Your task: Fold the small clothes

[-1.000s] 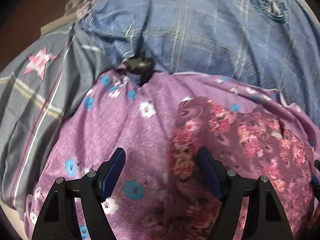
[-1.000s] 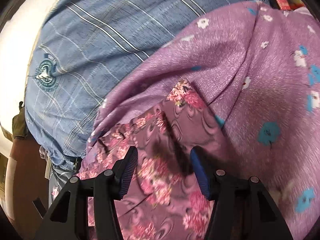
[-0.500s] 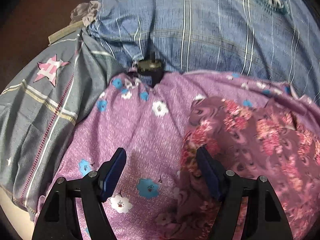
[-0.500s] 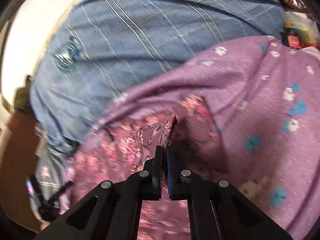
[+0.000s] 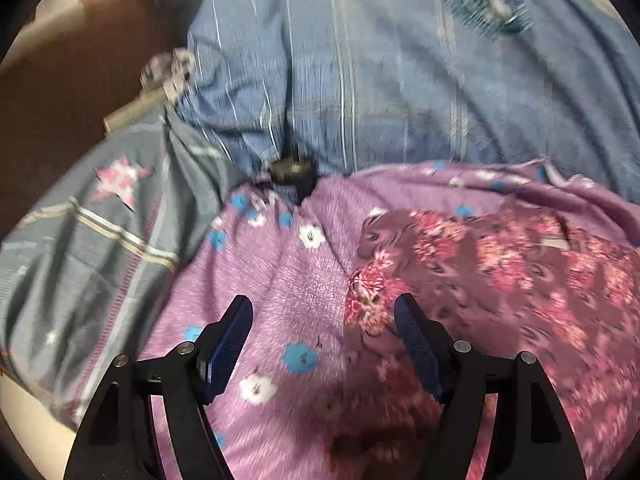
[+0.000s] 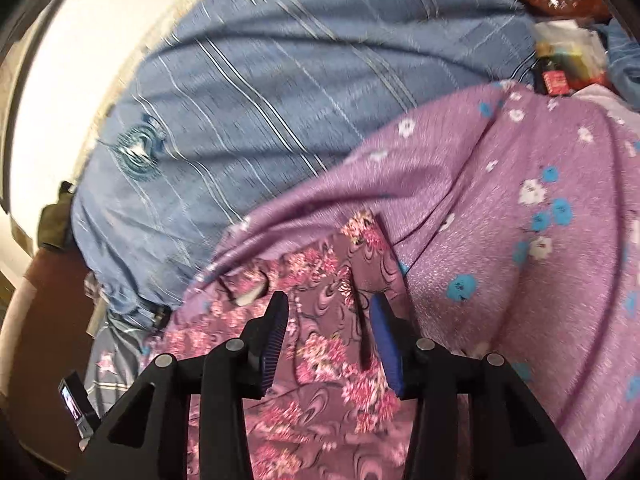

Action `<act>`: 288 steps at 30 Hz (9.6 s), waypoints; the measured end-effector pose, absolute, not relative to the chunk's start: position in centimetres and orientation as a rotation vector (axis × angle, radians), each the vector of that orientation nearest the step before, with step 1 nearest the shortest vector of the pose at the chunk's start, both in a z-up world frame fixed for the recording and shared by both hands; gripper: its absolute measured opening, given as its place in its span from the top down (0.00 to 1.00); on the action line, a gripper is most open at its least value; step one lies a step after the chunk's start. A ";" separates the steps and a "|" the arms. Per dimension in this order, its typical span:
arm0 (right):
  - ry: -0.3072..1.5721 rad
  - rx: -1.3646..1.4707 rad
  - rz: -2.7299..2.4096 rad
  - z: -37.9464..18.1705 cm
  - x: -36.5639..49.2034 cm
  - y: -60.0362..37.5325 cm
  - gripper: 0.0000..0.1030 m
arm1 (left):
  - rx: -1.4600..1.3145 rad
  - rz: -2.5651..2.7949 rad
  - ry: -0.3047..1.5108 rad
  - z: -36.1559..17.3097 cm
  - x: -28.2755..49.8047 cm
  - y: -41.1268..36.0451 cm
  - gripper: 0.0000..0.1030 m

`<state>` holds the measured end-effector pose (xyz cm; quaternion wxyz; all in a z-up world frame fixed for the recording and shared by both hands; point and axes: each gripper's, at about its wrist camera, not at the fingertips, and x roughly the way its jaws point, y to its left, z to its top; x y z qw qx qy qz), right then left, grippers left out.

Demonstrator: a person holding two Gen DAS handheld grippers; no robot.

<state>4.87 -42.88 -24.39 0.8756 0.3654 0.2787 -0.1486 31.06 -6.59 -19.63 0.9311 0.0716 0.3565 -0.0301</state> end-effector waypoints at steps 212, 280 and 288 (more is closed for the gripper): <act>0.658 0.611 0.011 -14.5 -9.7 -36.4 0.96 | -0.531 -0.817 0.932 -19.2 18.1 16.5 0.97; 0.704 1.155 -0.092 -31.3 -4.3 -38.4 0.35 | -0.681 -0.487 1.151 -34.4 18.0 4.7 0.41; 0.570 1.385 -0.188 -34.7 -2.9 -43.5 0.36 | -0.882 -0.535 1.062 -36.0 23.1 5.2 0.41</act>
